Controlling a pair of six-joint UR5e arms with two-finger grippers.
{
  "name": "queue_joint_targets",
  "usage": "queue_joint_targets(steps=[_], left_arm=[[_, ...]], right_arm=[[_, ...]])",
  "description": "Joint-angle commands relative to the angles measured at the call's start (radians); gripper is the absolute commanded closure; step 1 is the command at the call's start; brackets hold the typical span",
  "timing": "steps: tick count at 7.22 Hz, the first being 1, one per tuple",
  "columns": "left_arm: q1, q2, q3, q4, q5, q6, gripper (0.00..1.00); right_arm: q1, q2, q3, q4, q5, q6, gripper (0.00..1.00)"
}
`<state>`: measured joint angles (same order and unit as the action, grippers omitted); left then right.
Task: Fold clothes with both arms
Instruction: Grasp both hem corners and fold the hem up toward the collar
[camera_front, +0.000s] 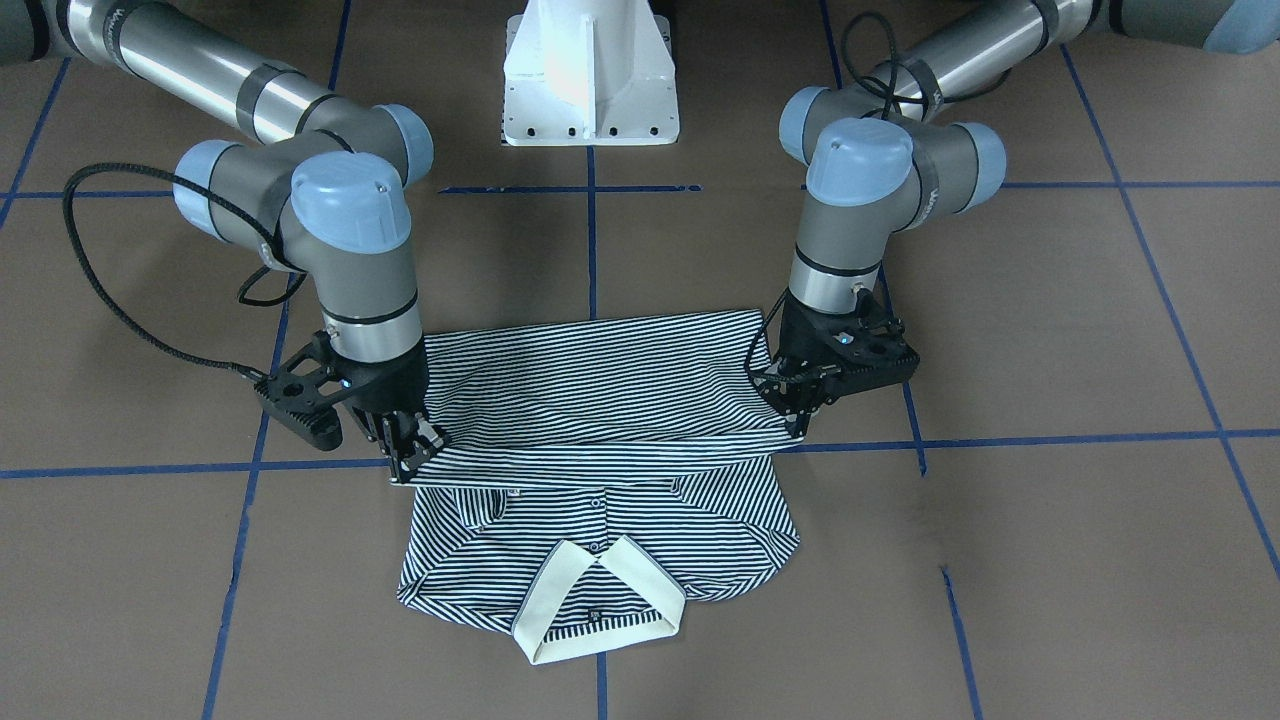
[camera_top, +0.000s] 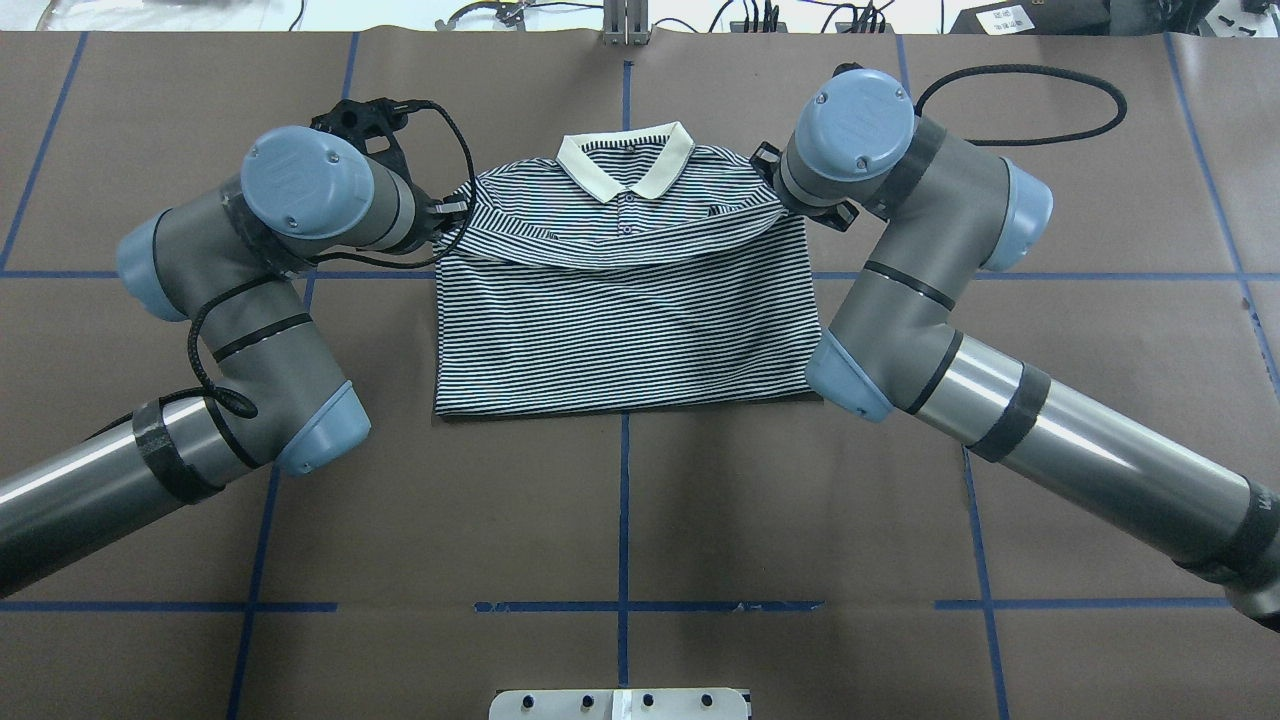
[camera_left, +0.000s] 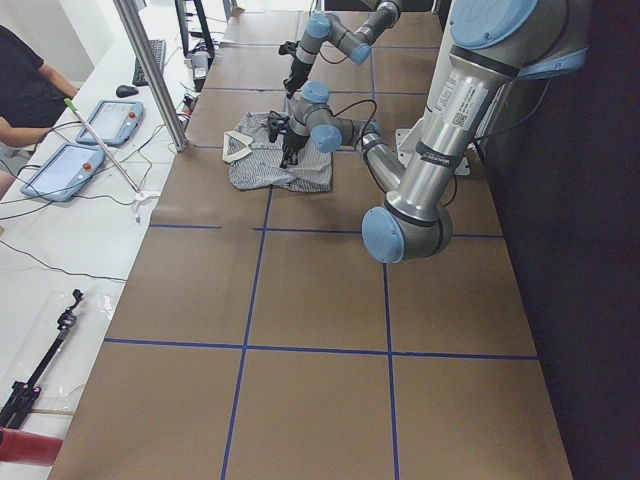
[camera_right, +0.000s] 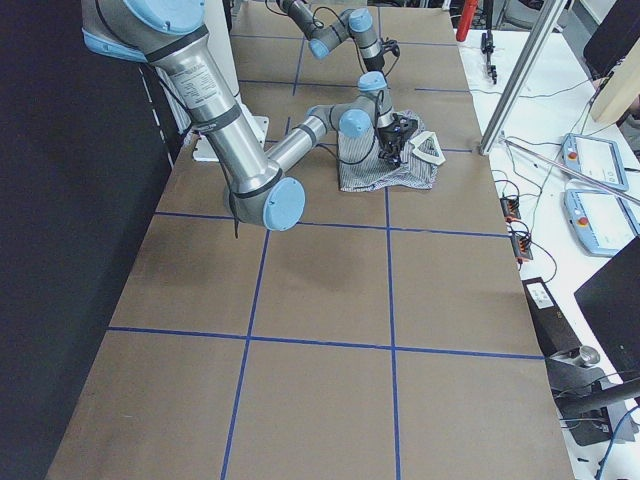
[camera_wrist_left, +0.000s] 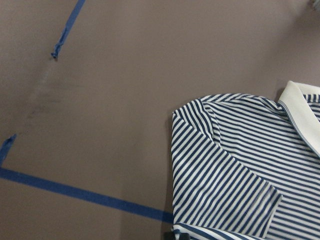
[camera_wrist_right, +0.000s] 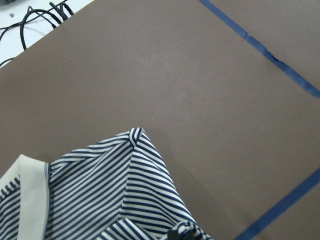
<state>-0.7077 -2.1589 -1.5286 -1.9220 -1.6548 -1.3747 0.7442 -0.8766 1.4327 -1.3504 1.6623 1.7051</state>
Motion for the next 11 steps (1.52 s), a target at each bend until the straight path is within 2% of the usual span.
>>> queue_joint_targets(steps=[1,3,6,7,9,10,11], left_arm=[[-0.015,-0.015,0.108,-0.113,0.016,0.008,1.0],[-0.021,-0.036,0.142,-0.129,0.016,0.025,1.0],[-0.033,-0.044,0.174,-0.186,0.015,0.029,1.0],[-0.033,-0.055,0.167,-0.181,0.013,0.028,1.0],[-0.033,-0.044,0.095,-0.173,0.012,0.028,1.0],[-0.033,-0.044,0.065,-0.152,0.012,0.028,1.0],[-0.035,-0.035,0.035,-0.131,0.01,0.029,1.0]], right_arm=[[0.03,0.048,-0.13,0.095,0.024,-0.025,1.0],[0.029,0.12,-0.234,0.097,0.027,-0.028,1.0],[0.037,0.122,-0.239,0.1,0.027,-0.061,1.0],[0.037,0.107,-0.189,0.099,0.034,-0.059,1.0],[0.035,-0.06,0.03,0.099,0.092,-0.074,1.0],[0.035,-0.089,0.093,0.094,0.102,-0.078,1.0],[0.035,-0.091,0.1,0.096,0.106,-0.079,1.0]])
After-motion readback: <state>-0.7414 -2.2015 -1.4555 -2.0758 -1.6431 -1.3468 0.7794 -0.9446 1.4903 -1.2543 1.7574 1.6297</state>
